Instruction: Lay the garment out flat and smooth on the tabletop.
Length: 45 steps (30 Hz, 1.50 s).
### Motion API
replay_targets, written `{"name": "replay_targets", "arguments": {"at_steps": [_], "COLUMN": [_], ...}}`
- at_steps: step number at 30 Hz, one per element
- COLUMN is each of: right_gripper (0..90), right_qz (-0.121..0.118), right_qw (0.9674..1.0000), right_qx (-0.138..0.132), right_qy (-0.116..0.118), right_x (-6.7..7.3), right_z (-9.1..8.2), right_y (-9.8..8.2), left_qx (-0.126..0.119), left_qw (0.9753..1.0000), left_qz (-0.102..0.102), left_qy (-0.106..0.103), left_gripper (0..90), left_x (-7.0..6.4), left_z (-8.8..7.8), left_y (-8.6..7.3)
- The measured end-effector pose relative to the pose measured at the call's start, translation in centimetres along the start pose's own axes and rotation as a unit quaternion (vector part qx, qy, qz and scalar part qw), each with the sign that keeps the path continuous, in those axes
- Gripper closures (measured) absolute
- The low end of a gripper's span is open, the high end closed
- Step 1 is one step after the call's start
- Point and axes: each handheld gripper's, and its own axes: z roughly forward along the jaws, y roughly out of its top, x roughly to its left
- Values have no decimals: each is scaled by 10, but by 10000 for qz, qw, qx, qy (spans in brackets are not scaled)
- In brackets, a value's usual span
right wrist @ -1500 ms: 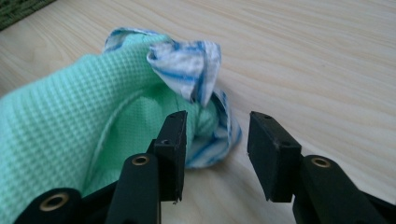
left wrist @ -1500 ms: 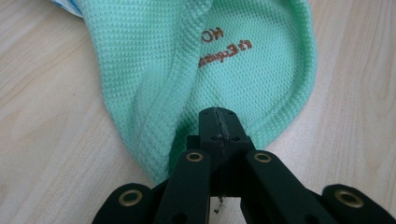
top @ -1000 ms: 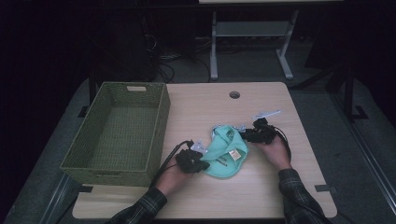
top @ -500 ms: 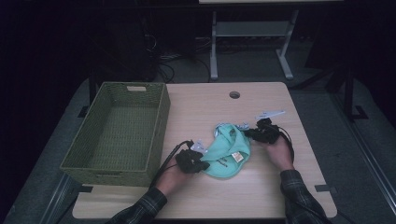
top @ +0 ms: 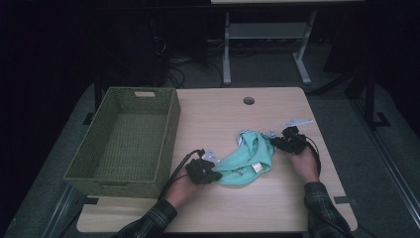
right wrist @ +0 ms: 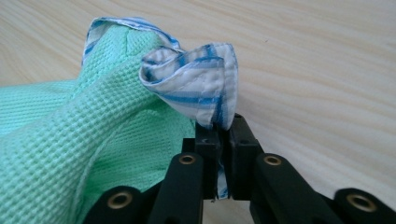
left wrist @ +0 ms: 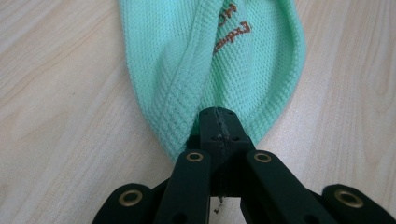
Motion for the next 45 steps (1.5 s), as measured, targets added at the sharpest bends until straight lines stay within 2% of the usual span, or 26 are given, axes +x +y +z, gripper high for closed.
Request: {"name": "replay_targets", "arguments": {"at_steps": [3, 6, 11, 15, 17, 24, 28, 30, 36, 45], "right_gripper": [729, 698, 698, 703, 704, 706, 709, 709, 709, 704], "right_qz": [50, 107, 85, 10, -49, -340, -367, -451, -459, -643], "right_qw": [9999, 9996, 9994, 9990, 9989, 9981, 9978, 9974, 9968, 9947], "right_qx": [-143, -242, -348, -434, -443, -353, -192, -124, 132, 470], "right_qy": [20, -18, 26, 110, 175, 372, 516, 543, 641, 647], "right_x": [-2, -3, -2, 2, 7, 28, 39, 43, 51, 63], "right_z": [-9, -22, -39, -49, -50, -37, -25, -16, 9, 30], "right_y": [2, 5, 15, 29, 37, 58, 63, 63, 61, 58], "left_qx": [8, 31, 88, 87, 58, 68, 98, 100, 49, 79], "left_qw": [10000, 10000, 9999, 9999, 10000, 9999, 9999, 9999, 10000, 9999], "left_qz": [10, 32, 85, 115, 48, 41, 66, 78, -4, 13], "left_qy": [-1, 15, 41, 65, 58, 70, 71, 75, 76, 84], "left_gripper": [898, 898, 898, 898, 898, 898, 898, 898, 898, 898], "left_x": [0, 0, 0, 0, -1, -1, 0, 0, -1, -2], "left_z": [0, 0, -1, -1, 0, 0, -1, 0, 0, 0], "left_y": [0, 0, 1, 1, 1, 1, 1, 2, 2, 2]}}
